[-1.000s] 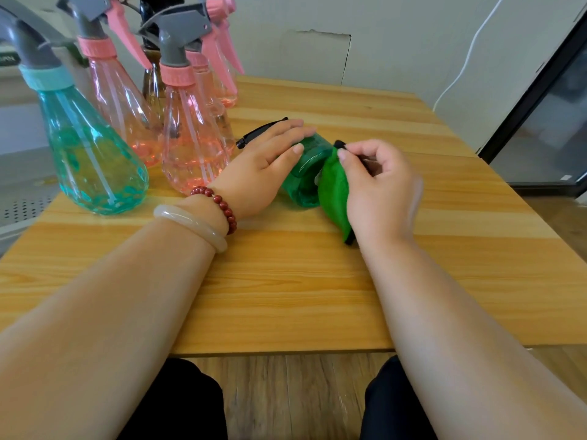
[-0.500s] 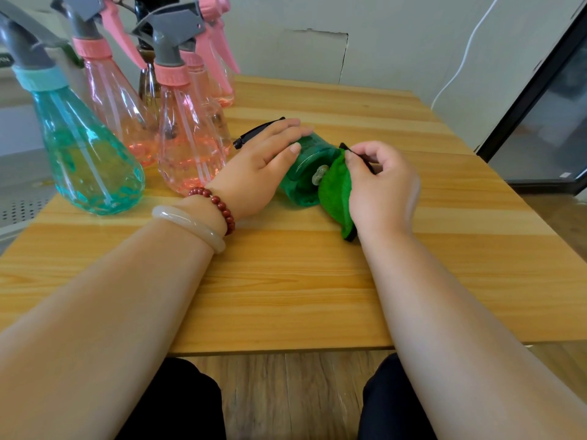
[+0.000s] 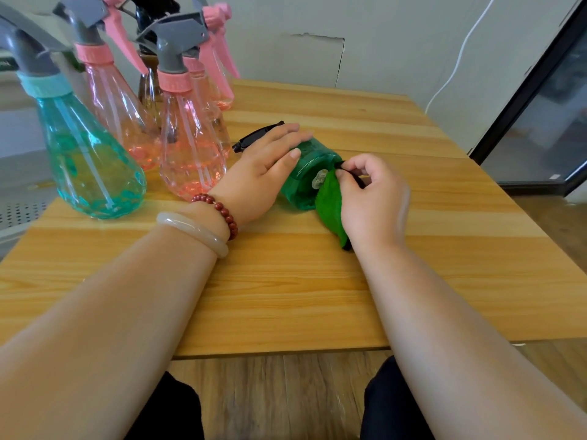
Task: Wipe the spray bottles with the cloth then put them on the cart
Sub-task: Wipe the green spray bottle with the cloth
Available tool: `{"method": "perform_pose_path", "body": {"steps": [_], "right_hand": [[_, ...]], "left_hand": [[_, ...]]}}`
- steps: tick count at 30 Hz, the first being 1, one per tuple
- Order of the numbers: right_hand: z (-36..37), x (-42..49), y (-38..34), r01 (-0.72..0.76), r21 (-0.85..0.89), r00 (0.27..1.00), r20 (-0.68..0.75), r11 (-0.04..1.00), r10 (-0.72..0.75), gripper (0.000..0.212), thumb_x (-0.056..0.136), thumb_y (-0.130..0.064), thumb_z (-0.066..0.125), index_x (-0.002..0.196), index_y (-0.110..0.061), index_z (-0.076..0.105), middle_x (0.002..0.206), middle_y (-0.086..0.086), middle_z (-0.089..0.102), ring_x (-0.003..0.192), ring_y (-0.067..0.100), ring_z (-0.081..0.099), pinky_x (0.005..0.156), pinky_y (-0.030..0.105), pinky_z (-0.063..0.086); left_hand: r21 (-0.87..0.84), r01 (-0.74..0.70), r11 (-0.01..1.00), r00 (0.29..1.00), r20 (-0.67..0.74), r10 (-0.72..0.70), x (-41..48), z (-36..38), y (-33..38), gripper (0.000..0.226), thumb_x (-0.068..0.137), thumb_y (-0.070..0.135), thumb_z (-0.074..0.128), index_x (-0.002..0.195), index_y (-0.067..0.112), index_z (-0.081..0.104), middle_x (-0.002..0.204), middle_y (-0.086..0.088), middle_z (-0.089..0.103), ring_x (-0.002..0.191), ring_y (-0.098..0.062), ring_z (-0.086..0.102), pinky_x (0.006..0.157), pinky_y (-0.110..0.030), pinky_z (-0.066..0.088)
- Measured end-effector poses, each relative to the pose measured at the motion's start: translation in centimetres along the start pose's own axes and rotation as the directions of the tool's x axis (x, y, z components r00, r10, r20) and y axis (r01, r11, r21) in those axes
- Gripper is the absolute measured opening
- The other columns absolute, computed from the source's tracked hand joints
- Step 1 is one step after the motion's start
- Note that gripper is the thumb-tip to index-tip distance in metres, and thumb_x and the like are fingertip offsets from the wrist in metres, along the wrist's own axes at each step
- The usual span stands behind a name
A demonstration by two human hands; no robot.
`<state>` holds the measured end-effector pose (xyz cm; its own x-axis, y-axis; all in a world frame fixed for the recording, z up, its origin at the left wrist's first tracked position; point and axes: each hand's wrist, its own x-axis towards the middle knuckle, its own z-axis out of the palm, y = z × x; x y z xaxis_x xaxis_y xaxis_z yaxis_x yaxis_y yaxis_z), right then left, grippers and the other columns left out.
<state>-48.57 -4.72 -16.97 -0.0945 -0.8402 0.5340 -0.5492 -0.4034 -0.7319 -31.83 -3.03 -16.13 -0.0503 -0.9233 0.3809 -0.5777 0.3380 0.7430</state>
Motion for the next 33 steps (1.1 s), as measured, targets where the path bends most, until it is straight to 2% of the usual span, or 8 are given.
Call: {"method": "perform_pose_path", "body": {"steps": [10,15,19,23,25,28,30,33], "right_hand": [[-0.6,-0.5,-0.7,-0.056,-0.110,0.992,0.110,0.992,0.069,0.008,0.087,-0.017,0.067,0.089,-0.018,0.075,0.088,-0.004,0.072,0.085,0.014,0.064,0.076,0.027,0.050],[-0.6,-0.5,-0.8,-0.121,-0.115,0.982,0.133,0.986,0.136,0.006,0.087,-0.021,0.069,0.088,-0.023,0.075,0.085,-0.010,0.070,0.085,0.009,0.064,0.073,0.019,0.046],[-0.7,-0.5,-0.9,-0.137,-0.071,0.979,0.144,0.988,0.146,0.009,0.086,-0.022,0.068,0.080,-0.026,0.073,0.076,-0.013,0.068,0.077,0.004,0.061,0.066,0.012,0.043],[-0.6,-0.9,-1.0,-0.113,0.062,0.981,0.164,0.992,0.102,0.023,0.088,-0.022,0.064,0.070,-0.010,0.071,0.068,0.005,0.067,0.067,0.016,0.058,0.061,0.030,0.044],[-0.4,-1.0,-1.0,-0.030,0.088,0.993,0.115,0.996,0.020,0.021,0.087,-0.025,0.064,0.068,-0.015,0.068,0.070,-0.003,0.062,0.071,0.014,0.056,0.064,0.025,0.042],[-0.4,-0.7,-1.3,0.047,0.102,0.999,0.004,0.994,-0.048,0.010,0.082,-0.040,0.066,0.083,-0.030,0.065,0.089,-0.013,0.057,0.086,0.010,0.057,0.077,0.022,0.045],[-0.7,-0.4,-1.8,0.040,0.094,0.999,-0.017,0.995,-0.039,0.027,0.081,-0.050,0.068,0.100,-0.032,0.063,0.106,-0.011,0.057,0.100,0.010,0.056,0.086,0.026,0.047],[-0.8,0.7,-3.6,-0.067,0.057,0.985,0.164,0.996,0.057,0.052,0.080,-0.056,0.070,0.125,-0.036,0.052,0.125,-0.012,0.052,0.116,0.009,0.052,0.097,0.029,0.045]], "left_hand": [[0.002,-0.015,1.000,1.000,-0.019,0.016,0.0,0.2,-0.4,0.038,0.107,0.021,0.037,0.142,0.030,0.048,0.152,0.010,0.035,0.144,-0.010,0.027,0.122,-0.039,0.021],[-0.012,-0.029,1.000,1.000,-0.013,0.029,-0.1,0.2,-0.6,0.041,0.103,0.031,0.036,0.142,0.031,0.049,0.154,0.007,0.036,0.145,-0.014,0.028,0.121,-0.046,0.024],[-0.011,-0.015,1.000,1.000,-0.005,0.015,-0.3,-0.1,-0.3,0.042,0.103,0.032,0.035,0.142,0.031,0.049,0.154,0.008,0.035,0.145,-0.015,0.027,0.121,-0.047,0.024],[0.022,0.005,1.000,1.000,0.005,-0.005,-0.3,-0.2,-0.2,0.041,0.107,0.022,0.037,0.147,0.028,0.043,0.158,0.007,0.030,0.147,-0.012,0.022,0.123,-0.040,0.019],[0.002,0.023,1.000,1.000,0.003,-0.023,-0.5,-0.2,0.0,0.043,0.107,0.021,0.038,0.150,0.028,0.038,0.161,0.008,0.026,0.149,-0.009,0.016,0.123,-0.029,0.013],[-0.032,0.031,0.999,1.000,-0.002,-0.031,-0.8,-0.2,0.1,0.047,0.107,0.020,0.041,0.152,0.028,0.032,0.163,0.008,0.021,0.151,-0.007,0.009,0.120,-0.020,0.008],[-0.054,0.038,0.998,0.998,-0.039,-0.040,-1.0,-0.2,0.1,0.048,0.106,0.019,0.043,0.152,0.028,0.033,0.163,0.007,0.020,0.151,-0.008,0.009,0.121,-0.023,0.010],[-0.105,0.077,0.992,0.985,-0.143,-0.091,-1.2,-0.5,0.1,0.046,0.105,0.016,0.043,0.150,0.023,0.038,0.159,0.002,0.031,0.148,-0.008,0.022,0.121,-0.023,0.018]]}}
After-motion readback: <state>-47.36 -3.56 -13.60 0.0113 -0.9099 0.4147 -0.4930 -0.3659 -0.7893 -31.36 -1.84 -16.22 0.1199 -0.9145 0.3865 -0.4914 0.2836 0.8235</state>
